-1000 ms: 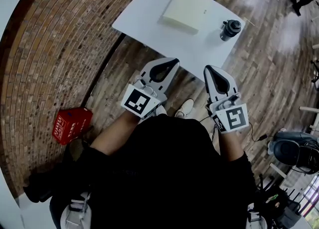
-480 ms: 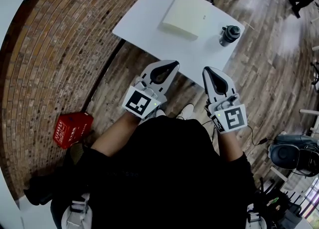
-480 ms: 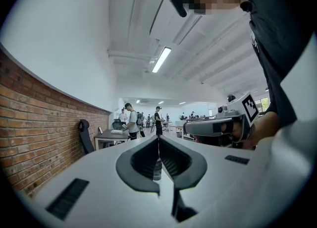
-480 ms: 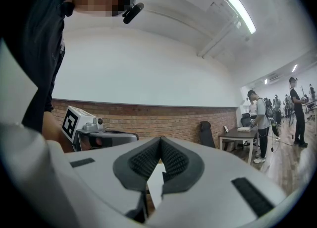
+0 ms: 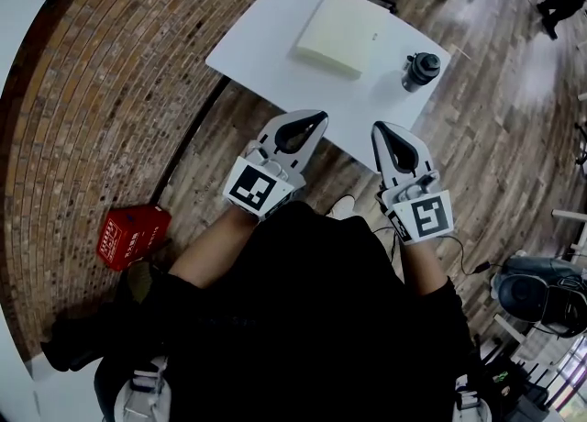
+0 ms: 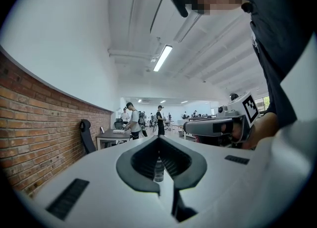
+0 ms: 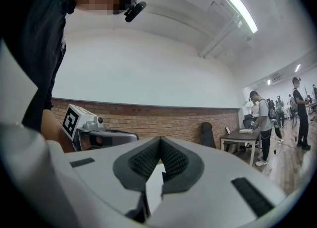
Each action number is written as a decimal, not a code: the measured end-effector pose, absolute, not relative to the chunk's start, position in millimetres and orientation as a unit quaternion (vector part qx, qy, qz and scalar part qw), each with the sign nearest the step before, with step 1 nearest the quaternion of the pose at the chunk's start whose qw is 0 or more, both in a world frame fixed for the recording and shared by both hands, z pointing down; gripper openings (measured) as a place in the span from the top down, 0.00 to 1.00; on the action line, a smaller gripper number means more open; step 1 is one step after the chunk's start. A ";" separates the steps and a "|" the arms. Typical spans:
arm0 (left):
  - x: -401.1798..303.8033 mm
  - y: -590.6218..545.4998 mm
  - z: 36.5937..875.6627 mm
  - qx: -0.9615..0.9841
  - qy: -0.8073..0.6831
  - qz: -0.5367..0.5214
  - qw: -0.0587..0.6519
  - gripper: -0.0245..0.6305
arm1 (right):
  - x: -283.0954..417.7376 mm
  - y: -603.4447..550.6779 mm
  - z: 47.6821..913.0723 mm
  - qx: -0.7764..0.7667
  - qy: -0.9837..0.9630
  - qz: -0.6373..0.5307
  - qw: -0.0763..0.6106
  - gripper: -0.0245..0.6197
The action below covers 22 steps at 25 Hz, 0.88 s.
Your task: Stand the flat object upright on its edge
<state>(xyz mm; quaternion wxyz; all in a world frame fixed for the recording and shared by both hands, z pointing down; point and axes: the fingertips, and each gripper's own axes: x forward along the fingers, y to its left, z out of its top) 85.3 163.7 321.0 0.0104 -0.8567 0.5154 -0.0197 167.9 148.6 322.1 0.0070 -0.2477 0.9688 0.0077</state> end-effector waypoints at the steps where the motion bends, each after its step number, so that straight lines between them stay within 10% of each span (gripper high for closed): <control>1: 85.9 162.9 320.9 -0.855 0.518 -0.020 0.008 0.93 | 167.6 148.4 322.9 -0.244 0.970 0.011 0.006 0.95; 22: -0.4 136.1 339.1 -0.886 0.462 -0.020 -0.001 0.93 | 73.9 130.9 339.5 -0.274 0.962 0.000 -0.018 0.95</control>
